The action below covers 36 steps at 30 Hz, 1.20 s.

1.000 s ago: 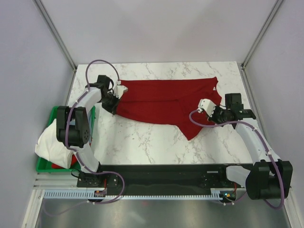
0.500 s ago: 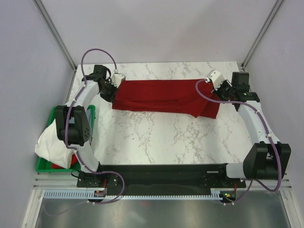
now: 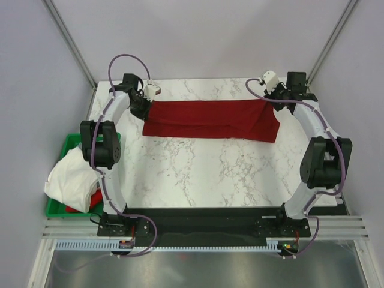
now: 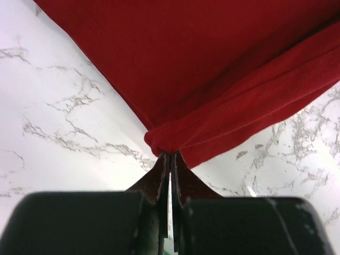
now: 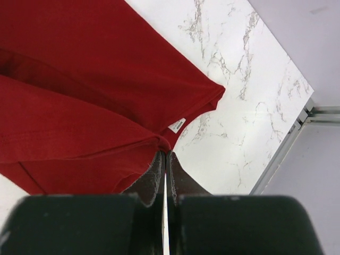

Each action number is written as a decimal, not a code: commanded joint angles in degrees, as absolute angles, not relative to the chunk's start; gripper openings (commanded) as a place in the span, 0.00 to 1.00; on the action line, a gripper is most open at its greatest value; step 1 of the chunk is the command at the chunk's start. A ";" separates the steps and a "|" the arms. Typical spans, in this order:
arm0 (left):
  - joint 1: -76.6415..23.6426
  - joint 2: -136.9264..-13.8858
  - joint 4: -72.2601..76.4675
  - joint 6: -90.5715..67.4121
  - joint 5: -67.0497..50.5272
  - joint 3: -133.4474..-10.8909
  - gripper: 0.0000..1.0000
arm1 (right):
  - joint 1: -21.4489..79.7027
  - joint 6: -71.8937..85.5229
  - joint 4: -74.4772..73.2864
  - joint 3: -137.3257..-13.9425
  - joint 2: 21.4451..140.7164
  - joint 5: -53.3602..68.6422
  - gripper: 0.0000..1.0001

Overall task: Fold and stack the t-shirts
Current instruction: Fold the tshirt

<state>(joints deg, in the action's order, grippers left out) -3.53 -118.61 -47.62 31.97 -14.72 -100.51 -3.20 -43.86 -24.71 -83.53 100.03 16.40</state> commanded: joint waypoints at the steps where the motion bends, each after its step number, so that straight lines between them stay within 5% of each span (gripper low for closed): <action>1: -2.90 -121.11 -49.57 30.68 -13.89 -105.73 0.02 | -3.43 -42.80 -22.94 -89.28 104.04 15.47 0.00; 17: -2.55 -125.59 -50.27 29.71 -11.08 -109.16 0.02 | -1.15 -41.75 -23.91 -106.43 121.37 15.38 0.00; 19: -2.46 -126.56 -49.75 28.57 -9.42 -110.30 0.19 | -0.71 -40.44 -23.82 -107.84 122.95 14.25 0.00; 21: -2.55 -126.56 -48.96 26.82 -7.92 -112.14 0.24 | -0.44 -38.94 -23.56 -109.76 123.75 12.31 0.18; 25: -2.55 -123.85 -45.45 24.79 -4.05 -113.12 0.33 | -0.44 -35.86 -23.12 -110.04 121.31 11.34 0.34; 36: -3.43 -123.21 -45.97 24.00 -10.89 -102.40 0.28 | 0.78 -40.34 -44.29 -104.24 120.23 29.00 0.38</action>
<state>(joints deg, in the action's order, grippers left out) -3.01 -122.96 -45.78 25.98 -8.27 -104.55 -0.43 -38.46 -35.11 -104.86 119.96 22.09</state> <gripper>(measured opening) 0.285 0.382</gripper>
